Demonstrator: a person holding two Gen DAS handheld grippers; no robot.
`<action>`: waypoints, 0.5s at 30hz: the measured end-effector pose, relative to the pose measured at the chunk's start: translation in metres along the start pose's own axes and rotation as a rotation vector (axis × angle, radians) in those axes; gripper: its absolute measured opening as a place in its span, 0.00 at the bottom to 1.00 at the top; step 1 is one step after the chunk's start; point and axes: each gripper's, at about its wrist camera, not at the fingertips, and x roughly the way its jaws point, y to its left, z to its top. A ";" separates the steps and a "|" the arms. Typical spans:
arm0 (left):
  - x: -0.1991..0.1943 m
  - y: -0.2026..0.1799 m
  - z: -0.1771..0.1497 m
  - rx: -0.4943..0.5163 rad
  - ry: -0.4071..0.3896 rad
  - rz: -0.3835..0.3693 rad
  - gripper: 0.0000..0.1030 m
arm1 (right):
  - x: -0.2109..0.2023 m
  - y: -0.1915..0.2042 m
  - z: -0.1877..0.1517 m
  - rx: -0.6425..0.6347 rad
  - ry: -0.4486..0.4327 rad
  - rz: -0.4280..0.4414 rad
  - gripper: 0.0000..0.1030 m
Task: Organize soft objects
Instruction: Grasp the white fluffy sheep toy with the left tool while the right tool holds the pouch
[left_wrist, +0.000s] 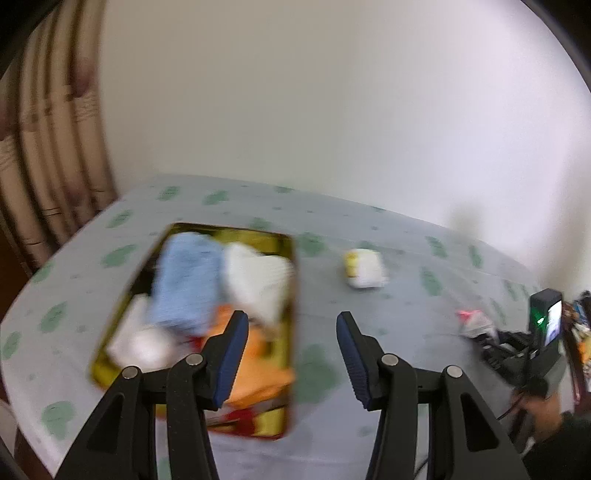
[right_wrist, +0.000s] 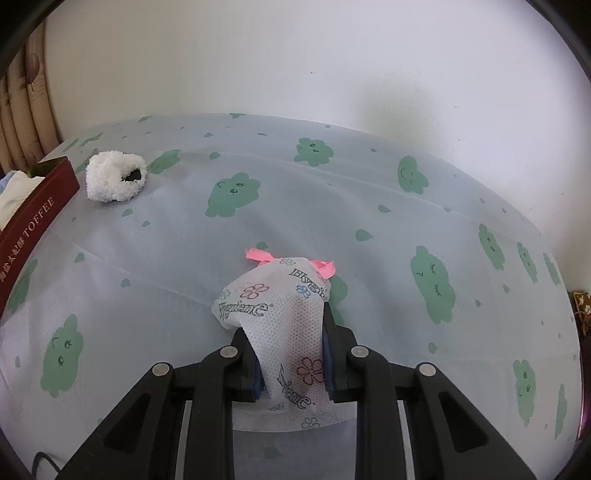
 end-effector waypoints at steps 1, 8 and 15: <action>0.005 -0.008 0.003 0.009 0.007 -0.011 0.49 | 0.001 0.002 0.001 0.000 0.000 0.000 0.21; 0.055 -0.059 0.027 0.065 0.090 -0.100 0.49 | 0.001 0.002 0.001 -0.009 0.000 -0.008 0.21; 0.106 -0.091 0.041 0.098 0.130 -0.069 0.49 | 0.002 -0.002 0.000 0.024 0.003 0.031 0.22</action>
